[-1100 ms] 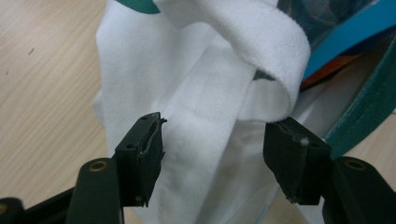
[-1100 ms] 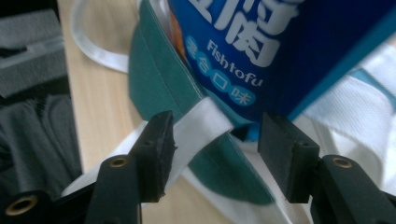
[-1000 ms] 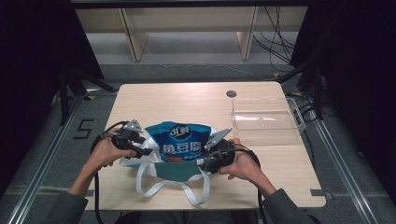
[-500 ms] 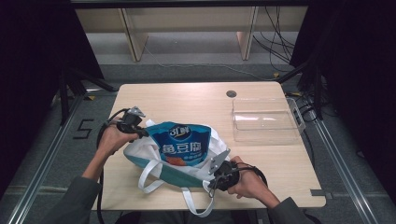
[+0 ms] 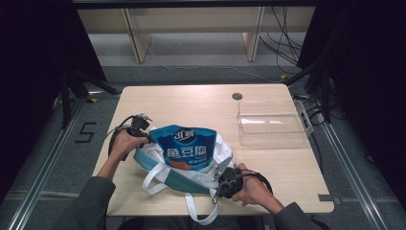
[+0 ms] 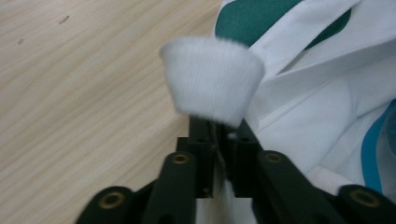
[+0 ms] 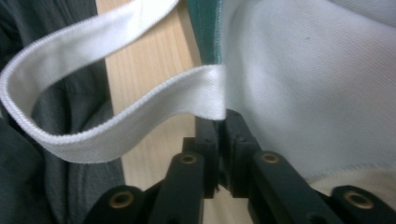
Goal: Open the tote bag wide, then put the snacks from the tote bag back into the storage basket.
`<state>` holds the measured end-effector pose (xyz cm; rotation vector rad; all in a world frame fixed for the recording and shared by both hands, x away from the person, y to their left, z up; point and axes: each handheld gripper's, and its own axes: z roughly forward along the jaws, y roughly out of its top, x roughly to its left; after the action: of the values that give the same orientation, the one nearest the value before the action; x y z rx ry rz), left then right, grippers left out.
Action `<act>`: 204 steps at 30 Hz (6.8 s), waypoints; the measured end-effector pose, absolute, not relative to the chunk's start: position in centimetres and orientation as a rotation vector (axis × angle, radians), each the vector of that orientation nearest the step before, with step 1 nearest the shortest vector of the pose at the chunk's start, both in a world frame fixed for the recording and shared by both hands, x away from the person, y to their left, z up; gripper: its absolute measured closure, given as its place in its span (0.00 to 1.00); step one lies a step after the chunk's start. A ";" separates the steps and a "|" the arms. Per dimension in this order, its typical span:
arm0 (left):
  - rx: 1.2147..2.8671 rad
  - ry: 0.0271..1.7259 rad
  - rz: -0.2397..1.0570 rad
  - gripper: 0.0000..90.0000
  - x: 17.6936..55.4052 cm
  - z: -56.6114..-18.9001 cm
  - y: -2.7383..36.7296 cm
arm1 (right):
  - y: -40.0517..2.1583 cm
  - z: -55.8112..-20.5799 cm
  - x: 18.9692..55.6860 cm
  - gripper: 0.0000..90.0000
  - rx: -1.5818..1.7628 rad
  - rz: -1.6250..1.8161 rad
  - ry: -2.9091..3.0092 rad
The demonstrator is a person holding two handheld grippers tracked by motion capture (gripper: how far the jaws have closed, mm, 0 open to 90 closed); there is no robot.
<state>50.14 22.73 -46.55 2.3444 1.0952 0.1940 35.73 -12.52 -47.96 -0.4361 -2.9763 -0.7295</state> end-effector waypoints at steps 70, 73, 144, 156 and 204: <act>2.342 0.636 0.363 0.67 37.6 -42.0 21.0 | -15.9 -42.5 42.4 0.79 -1.013 -1.204 -2.933; 2.313 0.656 0.434 0.76 39.0 -41.6 21.0 | -15.6 -42.7 41.1 0.84 -0.935 -1.237 -2.921; 2.160 0.893 0.291 0.93 42.8 -44.2 23.7 | -16.8 -43.7 44.8 0.96 -1.067 -1.219 -2.882; 2.072 0.869 0.263 0.67 38.1 -41.8 24.8 | -17.5 -42.3 43.1 0.72 -1.079 -1.223 -2.930; 2.149 0.990 0.350 0.23 29.5 -44.7 26.0 | -17.8 -37.1 41.7 0.33 -0.905 -1.155 -3.083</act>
<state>29.50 25.99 -44.67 2.1495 0.9899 0.3495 41.66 -17.76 -37.11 -0.9051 -3.0830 -1.1554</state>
